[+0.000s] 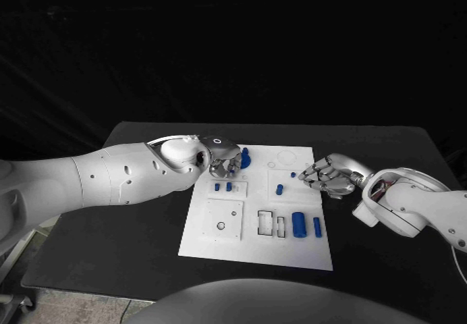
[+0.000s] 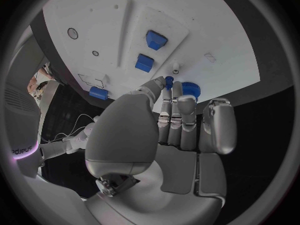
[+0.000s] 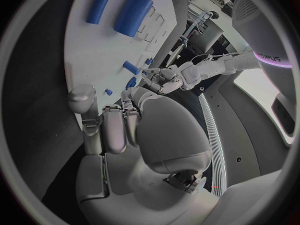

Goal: Assemble the parts on the task board

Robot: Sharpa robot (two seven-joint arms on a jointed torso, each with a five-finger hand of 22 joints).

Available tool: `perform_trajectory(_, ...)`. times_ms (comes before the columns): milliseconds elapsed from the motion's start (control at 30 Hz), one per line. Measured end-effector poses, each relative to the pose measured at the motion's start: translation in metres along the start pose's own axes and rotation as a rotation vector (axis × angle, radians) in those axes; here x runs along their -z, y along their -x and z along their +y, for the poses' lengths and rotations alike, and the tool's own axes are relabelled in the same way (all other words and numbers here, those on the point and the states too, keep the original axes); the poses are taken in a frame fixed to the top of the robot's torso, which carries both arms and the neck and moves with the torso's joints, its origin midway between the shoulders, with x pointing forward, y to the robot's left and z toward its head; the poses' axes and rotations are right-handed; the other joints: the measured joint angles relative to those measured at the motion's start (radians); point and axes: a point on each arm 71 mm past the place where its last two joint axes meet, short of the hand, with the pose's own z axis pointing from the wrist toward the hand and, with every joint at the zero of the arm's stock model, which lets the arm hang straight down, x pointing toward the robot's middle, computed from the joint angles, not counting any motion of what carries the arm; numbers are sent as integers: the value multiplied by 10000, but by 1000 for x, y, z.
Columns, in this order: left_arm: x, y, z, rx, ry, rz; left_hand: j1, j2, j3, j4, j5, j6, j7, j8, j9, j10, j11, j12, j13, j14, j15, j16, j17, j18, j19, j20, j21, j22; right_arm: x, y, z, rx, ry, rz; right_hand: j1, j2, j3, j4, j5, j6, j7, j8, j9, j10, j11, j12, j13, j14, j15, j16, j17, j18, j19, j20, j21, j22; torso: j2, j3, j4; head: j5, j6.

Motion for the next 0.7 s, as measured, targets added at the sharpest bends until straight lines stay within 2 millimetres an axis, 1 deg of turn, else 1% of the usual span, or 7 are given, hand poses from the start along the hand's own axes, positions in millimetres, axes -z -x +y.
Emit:
perform_trajectory(167, 0, 0, 0, 29, 15, 22, 0, 0, 0, 0, 0, 0, 0, 0, 0, 0, 0, 0, 2, 0, 0, 0, -20, 0, -37, -37, 0, 0, 0, 0, 0, -4, 3, 5, 0, 0, 0, 0, 0, 0, 0, 0, 5, -35, 34, -1, -3, 0, 0, -38, -1, 0, 0, 0, -57, 0, 0, -1, 0, 2, 0)
perform_trajectory(233, 0, -1, 1, 38, 22, 29, 0, 0, 0, 0, 0, 0, 0, 0, 0, 0, 0, 0, 9, 0, 0, 0, -25, 0, -37, -37, 0, -1, 0, 0, 0, -5, 2, 7, 0, 0, 28, 28, 0, 37, 37, 0, 11, -35, 34, -42, -3, 0, 0, -38, -1, 0, 0, 0, -57, 5, 0, -1, 0, 9, 0)
perform_trajectory(300, 0, -1, 1, 44, 30, 33, 0, 0, 0, 0, 0, 0, 0, 0, 0, 0, 0, 0, 9, 0, 0, 0, -25, 0, -37, -36, 0, -1, 0, 0, 0, -6, -1, 6, 0, 0, 29, 27, 0, 69, 5, 40, 11, -35, 35, -42, -3, 0, 0, -38, -1, 0, 0, 0, -56, 8, -1, -1, 0, 11, 0)
perform_trajectory(633, 0, -1, 0, 80, 9, 43, 0, 0, 0, 0, 0, 0, 0, 0, -9, 35, -35, 0, 7, 0, 0, -24, -63, 0, -37, -36, -37, -2, 0, 0, 0, -7, -3, 9, 0, 0, 56, 0, 0, 69, 5, 40, 19, -35, 35, -42, -3, 0, 0, -38, -2, 0, 1, 0, -56, 7, -1, 0, 0, 21, 0)
perform_trajectory(700, 0, -1, 0, 95, 7, 43, 0, 0, 0, 0, 0, 0, 0, -30, -20, 35, -35, 0, 9, -27, -27, -63, -72, -1, -37, -36, -37, -2, 0, 0, 0, -8, -2, 10, 0, 0, 56, 0, 0, 69, 5, 40, 19, -57, 57, -41, -4, -36, 37, -79, -2, 0, 1, 1, -56, 7, -1, 0, 0, 21, 0)
